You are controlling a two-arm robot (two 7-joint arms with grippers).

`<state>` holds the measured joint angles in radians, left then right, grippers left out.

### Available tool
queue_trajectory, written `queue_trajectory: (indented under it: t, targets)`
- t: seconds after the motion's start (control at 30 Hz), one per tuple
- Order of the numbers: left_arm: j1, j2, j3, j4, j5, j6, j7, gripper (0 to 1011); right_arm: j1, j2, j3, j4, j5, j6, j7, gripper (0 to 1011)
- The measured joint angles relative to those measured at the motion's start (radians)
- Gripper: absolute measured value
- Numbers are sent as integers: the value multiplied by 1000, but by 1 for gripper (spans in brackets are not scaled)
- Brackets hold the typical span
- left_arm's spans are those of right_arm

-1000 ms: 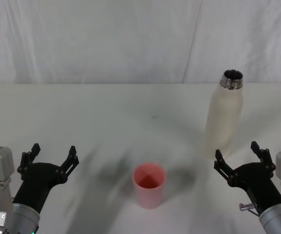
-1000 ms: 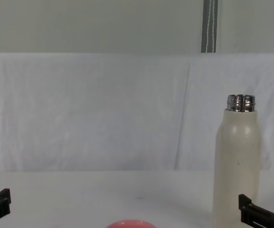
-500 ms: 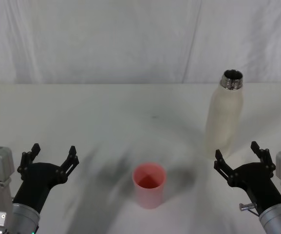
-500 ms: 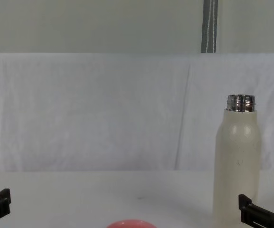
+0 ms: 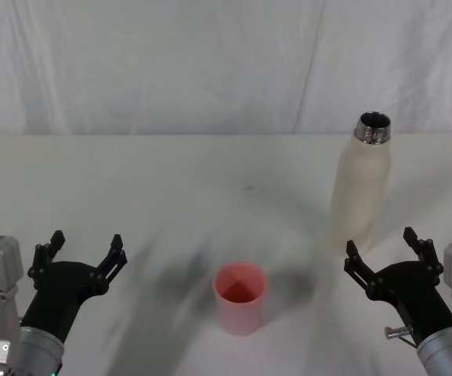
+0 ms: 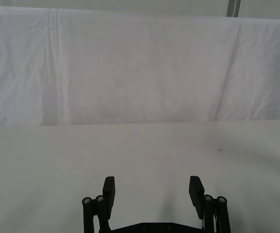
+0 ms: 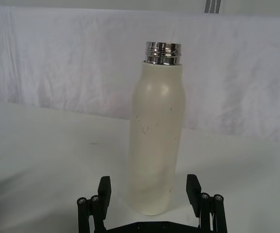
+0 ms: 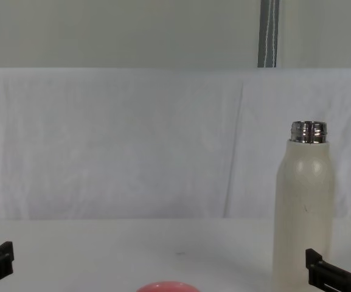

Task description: Grasp the thermos with one hand and pour water into the cup lid.

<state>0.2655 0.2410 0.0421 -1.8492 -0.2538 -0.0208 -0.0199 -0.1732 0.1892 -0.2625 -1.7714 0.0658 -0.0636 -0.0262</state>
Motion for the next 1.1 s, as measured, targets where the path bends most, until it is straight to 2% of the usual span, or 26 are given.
queue_trajectory:
  t: [1.1]
  targets:
    - [0, 0, 0, 0, 0, 0, 0, 1001, 0, 0, 0, 0, 0, 0, 0, 1000]
